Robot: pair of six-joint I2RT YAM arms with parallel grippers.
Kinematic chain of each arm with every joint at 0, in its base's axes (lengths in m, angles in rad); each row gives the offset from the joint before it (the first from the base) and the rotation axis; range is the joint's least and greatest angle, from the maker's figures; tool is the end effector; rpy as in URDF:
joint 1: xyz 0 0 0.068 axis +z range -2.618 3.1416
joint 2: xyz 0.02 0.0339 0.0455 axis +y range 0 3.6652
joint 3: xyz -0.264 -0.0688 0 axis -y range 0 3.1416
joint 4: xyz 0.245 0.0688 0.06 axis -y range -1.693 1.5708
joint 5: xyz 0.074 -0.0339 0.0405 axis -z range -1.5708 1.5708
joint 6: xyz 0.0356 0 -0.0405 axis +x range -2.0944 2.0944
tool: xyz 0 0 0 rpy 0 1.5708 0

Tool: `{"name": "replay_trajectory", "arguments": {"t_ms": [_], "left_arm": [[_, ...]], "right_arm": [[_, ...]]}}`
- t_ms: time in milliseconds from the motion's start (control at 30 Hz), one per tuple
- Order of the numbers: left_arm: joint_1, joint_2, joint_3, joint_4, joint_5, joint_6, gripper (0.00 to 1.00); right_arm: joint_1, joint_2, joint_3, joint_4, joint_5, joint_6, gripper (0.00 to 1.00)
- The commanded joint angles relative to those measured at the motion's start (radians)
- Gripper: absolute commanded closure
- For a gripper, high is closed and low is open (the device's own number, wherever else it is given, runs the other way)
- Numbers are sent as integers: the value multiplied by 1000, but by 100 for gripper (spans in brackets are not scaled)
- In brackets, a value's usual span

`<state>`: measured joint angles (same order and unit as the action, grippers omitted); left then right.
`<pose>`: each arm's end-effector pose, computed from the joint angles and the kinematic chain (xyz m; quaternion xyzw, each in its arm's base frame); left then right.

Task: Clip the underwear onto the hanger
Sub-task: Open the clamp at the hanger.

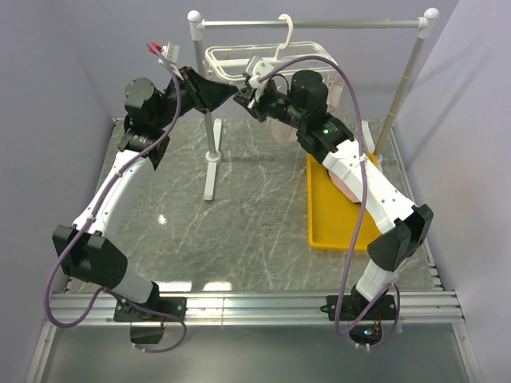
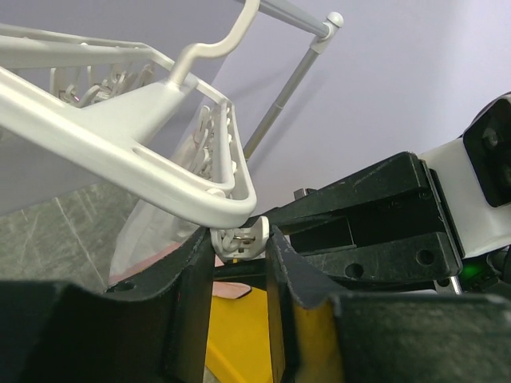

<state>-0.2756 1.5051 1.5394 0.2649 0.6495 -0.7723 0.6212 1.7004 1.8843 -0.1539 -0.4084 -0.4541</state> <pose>0.3245 -0.1141 0.4755 0.1105 0.6086 -0.5456 0.5655 0.3094 0.2389 0.4823 -0.4742 0.5112 0.1994 0.6885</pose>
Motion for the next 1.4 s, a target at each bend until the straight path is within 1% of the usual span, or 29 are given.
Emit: {"name": "replay_trajectory", "arguments": {"t_ms": [0, 33, 67, 133, 167, 233, 300, 400, 533, 633, 767, 800, 867, 900, 933, 967, 1000, 1033, 1133, 1167, 1233, 1267, 1300, 1333, 1367], "left_arm": [[-2, 10, 42, 39, -19, 2, 84], [-2, 10, 41, 40, -22, -1, 87], [-2, 13, 41, 42, -25, -2, 94], [-2, 15, 41, 42, -24, -5, 100], [-2, 15, 42, 42, -21, -5, 100], [-2, 17, 44, 42, -17, -10, 100], [-2, 17, 42, 40, -13, 1, 100], [-2, 20, 48, 24, -1, 8, 100], [-2, 14, 44, 34, 12, 4, 100], [-2, 15, 48, 51, 25, -15, 100], [-2, 18, 54, 40, 33, -22, 100], [-2, 17, 53, 48, 35, -24, 100], [-2, 12, 47, 62, 35, -31, 100], [-2, 12, 47, 66, 36, -41, 100], [-2, 14, 48, 72, 39, -48, 100], [-2, 20, 51, 73, 42, -65, 100], [-2, 21, 54, 71, 47, -70, 100], [-2, 23, 53, 77, 52, -74, 100], [-2, 18, 41, 91, 56, -79, 100], [-2, 15, 34, 112, 59, -76, 100], [-2, 18, 41, 94, 61, -58, 100], [-1, 23, 42, 91, 65, -53, 100], [-1, 24, 39, 92, 68, -50, 100], [-1, 23, 33, 92, 68, -47, 93], [1, 12, 21, 100, 64, -50, 87]], "right_arm": [[2, -33, 24, 14, -18, -12, 100], [2, -35, 25, 13, -18, -14, 100], [2, -36, 22, 10, -21, -17, 98], [3, -41, 18, 10, -14, -20, 82], [3, -44, 10, 13, -7, -23, 70], [2, -48, 4, 17, 0, -23, 60], [2, -48, 6, 17, 5, -29, 54], [3, -41, 19, 25, -4, -32, 53], [2, -10, 61, 4, -18, -34, 55], [5, 5, 73, -6, -21, -46, 57], [3, 1, 44, 10, -24, -72, 69], [3, -7, 38, 13, -29, -86, 76], [8, -10, 27, 7, -27, -98, 82], [8, -8, 26, 2, -23, -112, 81], [14, -8, 19, 4, -14, -115, 77], [15, -10, 15, 4, -3, -116, 63], [14, -11, 12, 8, -1, -121, 59], [17, -15, 6, 11, -3, -121, 57], [17, -10, 2, 17, -4, -135, 58], [18, -5, 2, 22, -3, -138, 60], [20, -1, 6, 31, 3, -146, 66], [18, 1, 3, 46, 6, -144, 79], [17, -1, -1, 57, 10, -144, 85], [18, -2, -17, 66, 11, -149, 90], [20, -11, -30, 79, 13, -153, 100]]}}
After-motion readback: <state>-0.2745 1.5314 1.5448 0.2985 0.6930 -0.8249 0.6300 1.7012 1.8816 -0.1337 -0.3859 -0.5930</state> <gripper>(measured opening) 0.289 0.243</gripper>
